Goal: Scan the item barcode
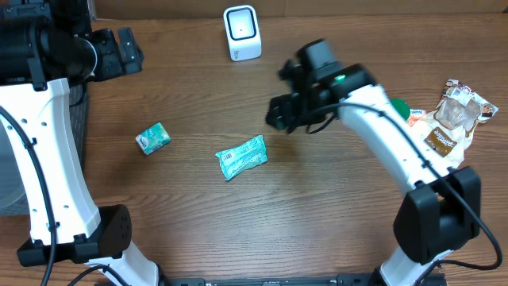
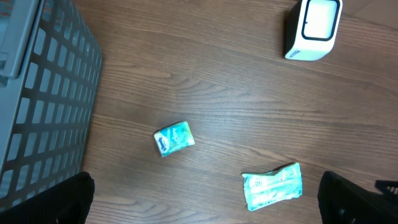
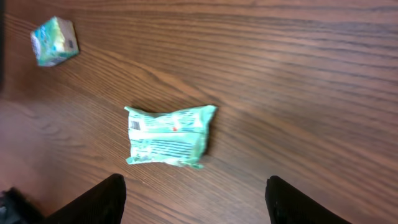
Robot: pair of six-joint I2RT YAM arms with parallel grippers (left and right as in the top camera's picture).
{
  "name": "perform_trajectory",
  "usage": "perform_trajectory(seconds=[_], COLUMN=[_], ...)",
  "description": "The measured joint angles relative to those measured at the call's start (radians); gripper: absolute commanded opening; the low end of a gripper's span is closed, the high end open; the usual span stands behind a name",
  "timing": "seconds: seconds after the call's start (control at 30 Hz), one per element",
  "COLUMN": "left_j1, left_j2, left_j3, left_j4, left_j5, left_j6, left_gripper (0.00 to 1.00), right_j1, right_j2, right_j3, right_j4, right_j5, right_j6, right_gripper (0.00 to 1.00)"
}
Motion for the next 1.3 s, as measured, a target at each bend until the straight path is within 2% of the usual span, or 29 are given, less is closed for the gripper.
perform_trajectory(seconds=[0.13, 0.33, 0.67, 0.77, 0.93, 1.0, 1.17, 1.3], left_j1=[0.0, 0.0, 0.0, 0.0, 0.0, 0.0, 0.0, 0.0], left_j2=[0.0, 0.0, 0.0, 0.0, 0.0, 0.0, 0.0, 0.0], left_j3=[0.0, 0.0, 0.0, 0.0, 0.0, 0.0, 0.0, 0.0], left_j4=[0.0, 0.0, 0.0, 0.0, 0.0, 0.0, 0.0, 0.0], left_j5=[0.0, 0.0, 0.0, 0.0, 0.0, 0.0, 0.0, 0.0], left_j6=[0.0, 0.0, 0.0, 0.0, 0.0, 0.0, 0.0, 0.0], left_gripper=[1.0, 1.0, 0.99, 1.0, 1.0, 1.0, 1.0, 1.0], right_j1=[-0.046, -0.024, 0.069, 0.097, 0.11, 0.108, 0.099, 0.091], right_j2=[0.079, 0.229, 0.303, 0.328, 0.343, 0.35, 0.354, 0.36], right_j3=[-0.026, -0.072, -0.075, -0.081, -0.112, -0.119, -0.123, -0.123], right_j4=[0.005, 0.031, 0.126, 0.171, 0.233, 0.237, 0.24, 0.233], right_j5=[-0.123, -0.259, -0.308, -0.32, -0.335, -0.344, -0.371, -0.397], right_j6=[-0.073, -0.138, -0.13, -0.088, -0.006, 0.018, 0.051, 0.061], right_gripper=[0.74, 0.75, 0.73, 0.62, 0.27, 0.17, 0.04, 0.04])
